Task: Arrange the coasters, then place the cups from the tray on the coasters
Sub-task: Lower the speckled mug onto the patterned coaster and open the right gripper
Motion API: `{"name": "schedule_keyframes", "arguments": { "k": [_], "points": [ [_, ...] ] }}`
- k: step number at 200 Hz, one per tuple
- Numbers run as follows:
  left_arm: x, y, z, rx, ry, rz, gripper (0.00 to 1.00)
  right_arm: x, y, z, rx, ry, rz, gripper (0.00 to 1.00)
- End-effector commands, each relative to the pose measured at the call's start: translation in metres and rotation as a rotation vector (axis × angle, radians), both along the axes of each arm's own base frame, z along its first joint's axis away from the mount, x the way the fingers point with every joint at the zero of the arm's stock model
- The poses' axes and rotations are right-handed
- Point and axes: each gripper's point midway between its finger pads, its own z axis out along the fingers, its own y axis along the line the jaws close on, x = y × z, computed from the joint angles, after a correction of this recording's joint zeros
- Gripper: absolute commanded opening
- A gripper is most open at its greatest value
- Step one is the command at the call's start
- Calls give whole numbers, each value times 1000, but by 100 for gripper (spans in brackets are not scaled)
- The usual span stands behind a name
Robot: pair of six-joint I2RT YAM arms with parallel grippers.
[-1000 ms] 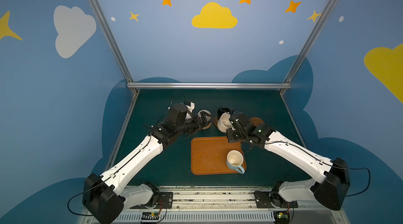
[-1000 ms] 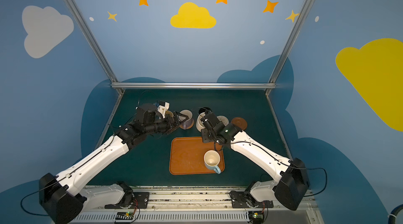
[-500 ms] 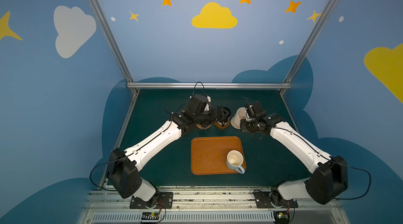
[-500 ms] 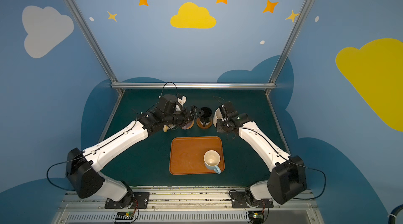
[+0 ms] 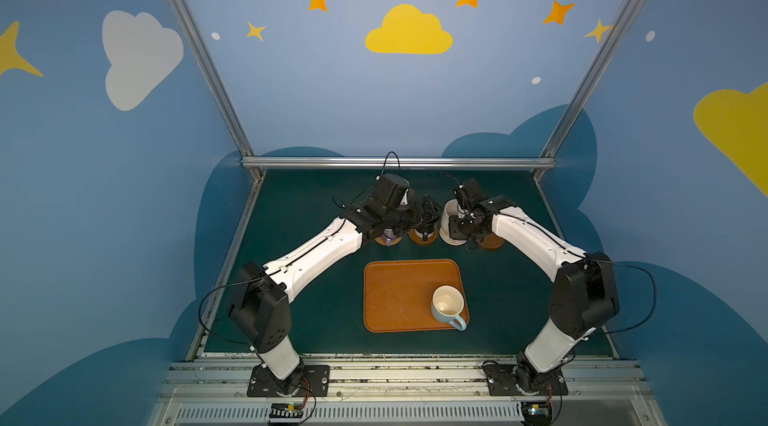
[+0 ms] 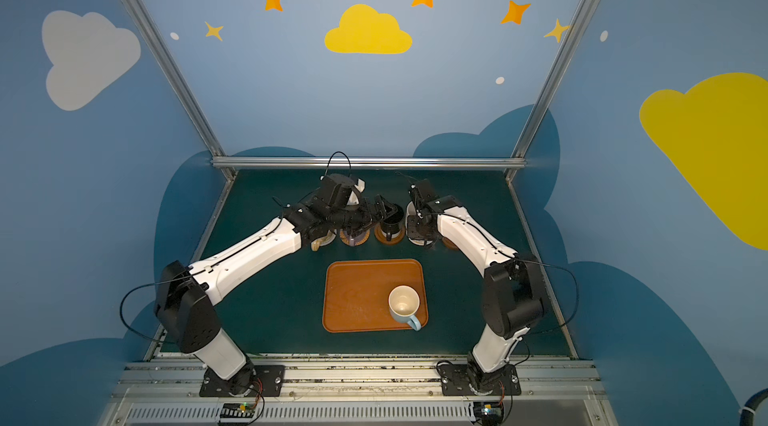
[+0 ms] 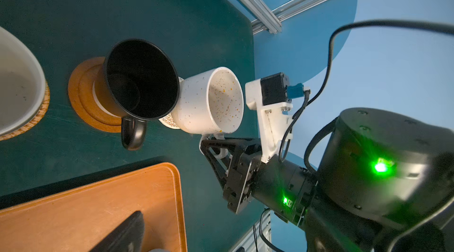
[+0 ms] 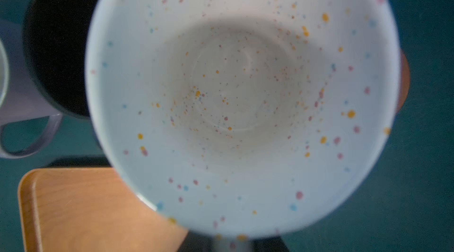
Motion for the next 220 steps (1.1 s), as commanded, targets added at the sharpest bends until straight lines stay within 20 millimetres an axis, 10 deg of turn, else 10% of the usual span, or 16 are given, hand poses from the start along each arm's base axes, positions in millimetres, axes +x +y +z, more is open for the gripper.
{"name": "schedule_keyframes", "arguments": {
  "k": [1, 220],
  "points": [
    [5, -4, 3, -5, -3, -5, 100, 20, 0, 18, 0, -73, -15, 0],
    [10, -9, -26, 39, 45, -64, 98, 38, -6, -22, -79, 34, -80, 0]
  ]
}}
